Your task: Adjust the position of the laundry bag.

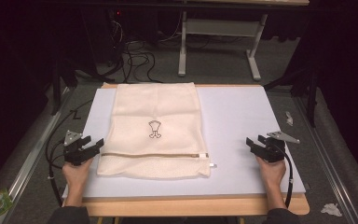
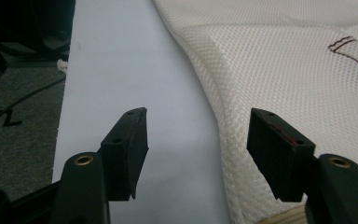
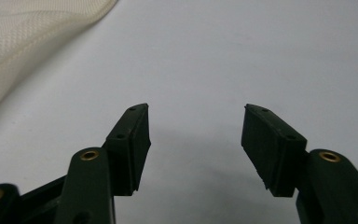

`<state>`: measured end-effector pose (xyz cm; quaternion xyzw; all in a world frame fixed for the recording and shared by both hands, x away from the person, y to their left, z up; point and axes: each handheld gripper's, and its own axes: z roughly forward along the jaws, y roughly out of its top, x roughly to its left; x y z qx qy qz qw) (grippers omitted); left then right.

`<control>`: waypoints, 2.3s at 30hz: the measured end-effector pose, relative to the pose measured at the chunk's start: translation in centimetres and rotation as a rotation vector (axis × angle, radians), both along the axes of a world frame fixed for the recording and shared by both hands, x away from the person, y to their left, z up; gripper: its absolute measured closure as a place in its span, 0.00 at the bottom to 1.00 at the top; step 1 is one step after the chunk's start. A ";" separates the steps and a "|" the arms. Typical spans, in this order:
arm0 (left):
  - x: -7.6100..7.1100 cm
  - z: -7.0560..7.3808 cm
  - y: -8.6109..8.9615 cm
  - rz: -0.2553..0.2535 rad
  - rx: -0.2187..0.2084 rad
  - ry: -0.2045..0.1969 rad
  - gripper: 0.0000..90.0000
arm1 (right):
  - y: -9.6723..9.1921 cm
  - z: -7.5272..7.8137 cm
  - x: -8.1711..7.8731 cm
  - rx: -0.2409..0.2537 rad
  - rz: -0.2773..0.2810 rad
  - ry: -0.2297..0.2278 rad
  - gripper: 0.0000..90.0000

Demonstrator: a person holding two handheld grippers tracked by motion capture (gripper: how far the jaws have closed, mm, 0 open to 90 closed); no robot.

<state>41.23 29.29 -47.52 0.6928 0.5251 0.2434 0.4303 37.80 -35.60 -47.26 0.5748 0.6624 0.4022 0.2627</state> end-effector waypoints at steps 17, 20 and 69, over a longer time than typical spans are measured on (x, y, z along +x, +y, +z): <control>-0.1 0.8 -1.2 -0.105 -0.009 0.099 0.37 | 1.8 1.0 -0.2 0.066 0.122 0.035 0.48; -0.1 1.0 -1.7 -0.125 -0.017 0.116 0.37 | 2.2 1.1 0.0 0.076 0.139 0.043 0.48; 2.4 0.6 -4.0 -0.083 0.076 0.235 0.60 | 15.2 0.7 6.3 0.047 0.396 0.363 0.59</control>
